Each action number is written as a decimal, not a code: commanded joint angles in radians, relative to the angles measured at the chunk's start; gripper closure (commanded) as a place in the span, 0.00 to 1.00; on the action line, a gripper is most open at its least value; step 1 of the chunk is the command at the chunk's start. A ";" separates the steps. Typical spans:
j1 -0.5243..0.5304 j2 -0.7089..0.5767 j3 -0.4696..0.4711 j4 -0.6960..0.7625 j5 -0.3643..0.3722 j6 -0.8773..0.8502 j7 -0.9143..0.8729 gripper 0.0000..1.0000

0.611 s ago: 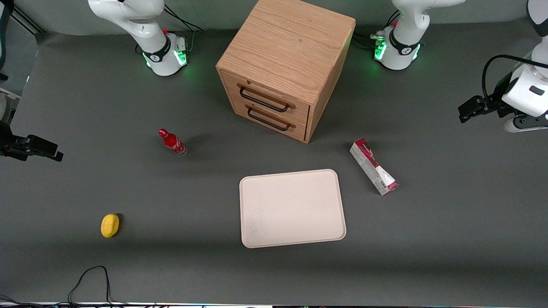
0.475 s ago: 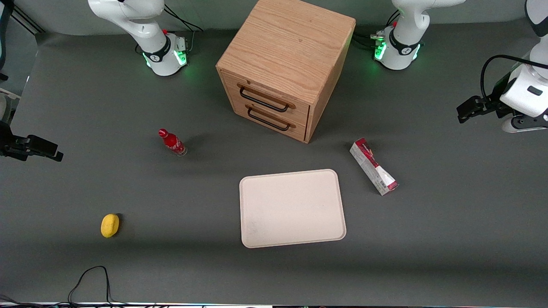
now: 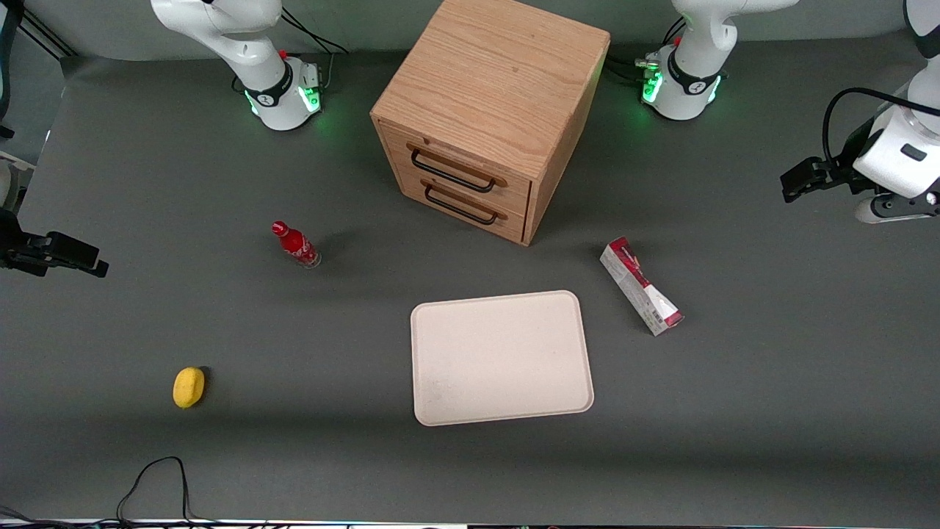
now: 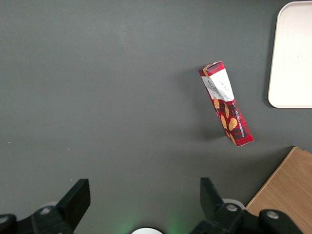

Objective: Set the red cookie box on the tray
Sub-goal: 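Move the left gripper toward the red plaid cookie box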

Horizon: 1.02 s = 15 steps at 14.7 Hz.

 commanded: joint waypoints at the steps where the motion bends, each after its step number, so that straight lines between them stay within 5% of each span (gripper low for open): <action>1: -0.019 0.030 -0.001 0.054 -0.007 -0.032 -0.012 0.00; 5: -0.037 0.033 -0.003 0.066 -0.041 -0.059 -0.020 0.00; 8: -0.097 0.069 -0.017 0.106 -0.087 -0.062 -0.196 0.00; 15: -0.105 0.285 -0.233 0.367 -0.078 -0.076 -0.641 0.00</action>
